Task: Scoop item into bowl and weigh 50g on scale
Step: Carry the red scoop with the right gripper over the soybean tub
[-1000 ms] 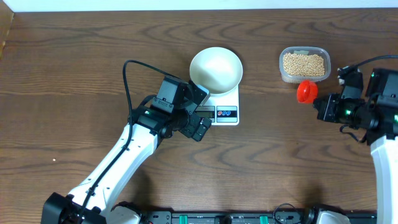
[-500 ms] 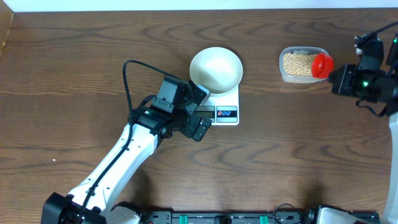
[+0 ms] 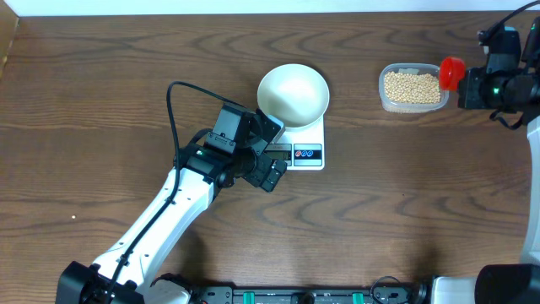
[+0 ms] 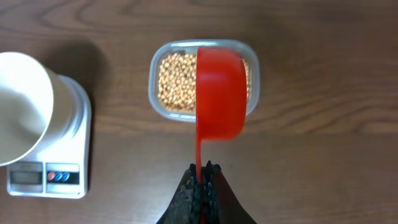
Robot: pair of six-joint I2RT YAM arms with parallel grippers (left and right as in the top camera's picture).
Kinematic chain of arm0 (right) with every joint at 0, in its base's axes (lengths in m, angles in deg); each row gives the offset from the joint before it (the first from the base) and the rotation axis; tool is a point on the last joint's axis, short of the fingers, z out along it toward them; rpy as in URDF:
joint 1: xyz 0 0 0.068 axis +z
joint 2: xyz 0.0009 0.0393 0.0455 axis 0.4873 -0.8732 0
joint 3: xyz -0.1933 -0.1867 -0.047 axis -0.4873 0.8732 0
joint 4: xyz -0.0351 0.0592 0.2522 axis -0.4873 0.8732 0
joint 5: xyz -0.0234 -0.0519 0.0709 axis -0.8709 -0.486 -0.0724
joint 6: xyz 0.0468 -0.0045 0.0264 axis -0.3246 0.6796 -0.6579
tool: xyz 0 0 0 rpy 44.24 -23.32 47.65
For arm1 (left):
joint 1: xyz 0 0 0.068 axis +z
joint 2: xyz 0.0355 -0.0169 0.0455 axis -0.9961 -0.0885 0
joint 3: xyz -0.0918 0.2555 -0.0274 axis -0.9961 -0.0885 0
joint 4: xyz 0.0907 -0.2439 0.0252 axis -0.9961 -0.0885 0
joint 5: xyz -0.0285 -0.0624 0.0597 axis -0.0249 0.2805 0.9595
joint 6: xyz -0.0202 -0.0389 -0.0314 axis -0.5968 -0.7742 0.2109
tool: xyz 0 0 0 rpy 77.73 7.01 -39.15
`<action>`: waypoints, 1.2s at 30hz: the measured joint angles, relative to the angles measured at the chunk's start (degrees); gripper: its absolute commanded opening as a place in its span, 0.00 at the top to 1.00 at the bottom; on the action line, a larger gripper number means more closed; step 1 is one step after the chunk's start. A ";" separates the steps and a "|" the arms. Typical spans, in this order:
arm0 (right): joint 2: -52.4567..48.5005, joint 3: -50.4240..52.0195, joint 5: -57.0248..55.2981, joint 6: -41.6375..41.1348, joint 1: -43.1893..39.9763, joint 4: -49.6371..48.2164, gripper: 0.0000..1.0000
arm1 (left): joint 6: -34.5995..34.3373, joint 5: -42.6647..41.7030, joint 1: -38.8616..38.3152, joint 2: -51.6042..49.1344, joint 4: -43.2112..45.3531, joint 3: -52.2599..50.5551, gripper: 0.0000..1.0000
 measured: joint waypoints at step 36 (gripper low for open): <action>-7.56 0.96 -6.12 -1.68 0.94 -8.96 0.99 | 0.00 0.00 0.00 0.00 0.00 0.00 0.02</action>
